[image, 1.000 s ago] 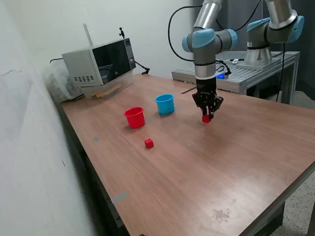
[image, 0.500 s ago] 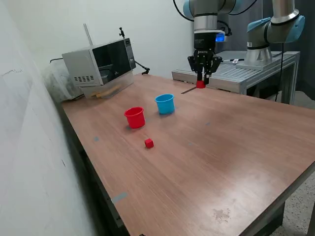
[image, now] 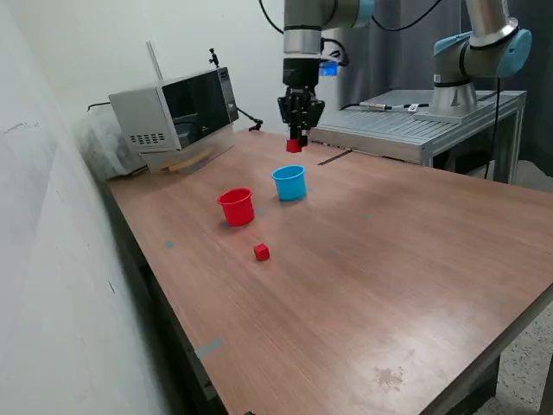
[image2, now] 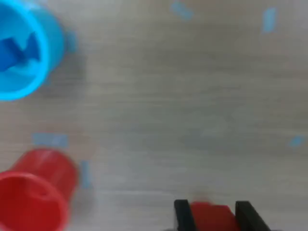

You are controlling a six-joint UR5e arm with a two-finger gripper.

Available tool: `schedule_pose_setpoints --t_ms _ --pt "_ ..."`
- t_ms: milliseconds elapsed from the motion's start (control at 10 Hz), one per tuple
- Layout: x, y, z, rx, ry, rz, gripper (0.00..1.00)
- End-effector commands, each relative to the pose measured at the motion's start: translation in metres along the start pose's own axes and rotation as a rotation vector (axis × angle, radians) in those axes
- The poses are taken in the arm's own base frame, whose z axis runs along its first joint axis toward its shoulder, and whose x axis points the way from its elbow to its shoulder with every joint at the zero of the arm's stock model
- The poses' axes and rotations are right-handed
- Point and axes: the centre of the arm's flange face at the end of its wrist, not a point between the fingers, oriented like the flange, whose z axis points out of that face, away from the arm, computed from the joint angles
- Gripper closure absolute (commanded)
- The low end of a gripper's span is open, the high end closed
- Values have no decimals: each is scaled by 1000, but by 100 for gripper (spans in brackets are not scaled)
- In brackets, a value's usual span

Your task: Place red objects in the red bin, and blue objects in the blue bin.

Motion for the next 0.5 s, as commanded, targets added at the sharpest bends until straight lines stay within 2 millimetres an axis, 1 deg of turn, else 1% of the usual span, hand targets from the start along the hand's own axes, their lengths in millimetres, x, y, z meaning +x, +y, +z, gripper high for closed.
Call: schedule_pose_setpoints --t_ms 0,100,400 --pt "-67 41 31 5 -21 85 100" --pt "-79 49 41 9 -25 96 100" --pt "-105 70 66 8 -36 116 100"
